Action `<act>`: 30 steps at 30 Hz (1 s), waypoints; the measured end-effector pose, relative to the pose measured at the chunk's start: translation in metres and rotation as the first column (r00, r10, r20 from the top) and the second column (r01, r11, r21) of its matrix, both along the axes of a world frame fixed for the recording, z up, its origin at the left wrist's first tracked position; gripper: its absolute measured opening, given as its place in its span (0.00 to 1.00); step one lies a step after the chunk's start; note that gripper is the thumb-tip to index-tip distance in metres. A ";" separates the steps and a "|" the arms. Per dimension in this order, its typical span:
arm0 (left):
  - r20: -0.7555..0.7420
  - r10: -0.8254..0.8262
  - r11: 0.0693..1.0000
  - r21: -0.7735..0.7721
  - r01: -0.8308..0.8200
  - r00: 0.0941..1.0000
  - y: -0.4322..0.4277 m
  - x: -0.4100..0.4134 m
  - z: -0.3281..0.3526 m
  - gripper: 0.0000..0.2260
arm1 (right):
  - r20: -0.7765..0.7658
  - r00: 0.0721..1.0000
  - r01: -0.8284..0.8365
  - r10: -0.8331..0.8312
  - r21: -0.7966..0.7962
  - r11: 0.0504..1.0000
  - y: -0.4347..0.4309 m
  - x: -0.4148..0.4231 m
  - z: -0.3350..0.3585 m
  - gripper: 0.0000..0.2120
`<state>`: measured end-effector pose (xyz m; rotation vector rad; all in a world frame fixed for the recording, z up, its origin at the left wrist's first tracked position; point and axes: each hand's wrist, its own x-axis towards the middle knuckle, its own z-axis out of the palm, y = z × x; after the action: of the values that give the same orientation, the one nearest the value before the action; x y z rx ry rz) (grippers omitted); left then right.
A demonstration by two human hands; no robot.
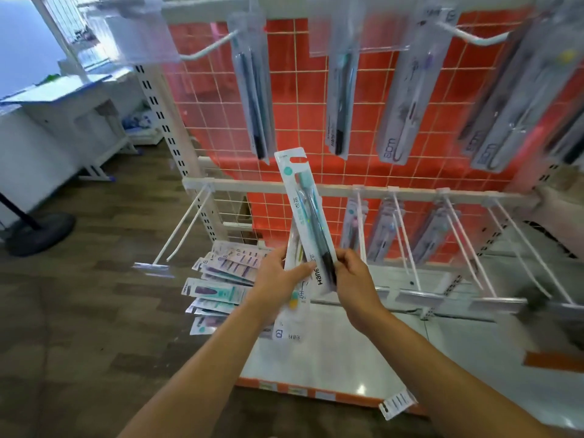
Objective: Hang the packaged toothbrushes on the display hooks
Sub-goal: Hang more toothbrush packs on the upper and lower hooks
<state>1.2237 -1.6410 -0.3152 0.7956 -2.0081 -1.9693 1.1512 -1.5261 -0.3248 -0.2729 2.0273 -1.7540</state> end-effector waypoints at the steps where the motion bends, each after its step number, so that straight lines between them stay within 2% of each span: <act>1: 0.000 -0.003 1.000 -0.014 0.003 1.000 0.003 0.000 0.002 0.13 | -0.004 1.000 -0.009 0.009 0.008 1.000 0.004 0.000 0.001 0.12; 6: 0.003 -0.019 0.994 -0.109 0.020 1.000 0.014 0.000 0.011 0.12 | -0.005 0.999 -0.039 0.038 -0.054 0.998 0.023 -0.002 0.015 0.11; 12: 0.004 -0.038 0.967 -0.250 0.038 0.999 0.031 0.001 0.026 0.05 | -0.047 0.998 -0.039 0.033 -0.114 0.993 0.037 -0.007 0.030 0.08; 17: 0.011 -0.015 0.959 -0.282 0.017 1.000 0.041 -0.006 0.033 0.07 | -0.026 1.000 -0.016 0.011 -0.192 0.981 0.047 -0.012 0.041 0.05; 24: -0.023 0.047 0.969 -0.240 -0.051 0.999 0.057 -0.018 0.040 0.13 | -0.009 1.000 -0.024 0.023 -0.274 0.961 0.066 -0.020 0.053 0.06; 30: -0.125 0.044 0.996 -0.073 -0.053 0.991 0.061 -0.016 0.048 0.13 | 0.018 0.998 -0.048 0.060 -0.380 0.924 0.071 -0.022 0.065 0.11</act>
<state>1.2075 -1.5800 -0.2673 0.6815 -1.9611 -1.8552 1.1295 -1.4551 -0.2601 -0.4145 1.6285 -2.0934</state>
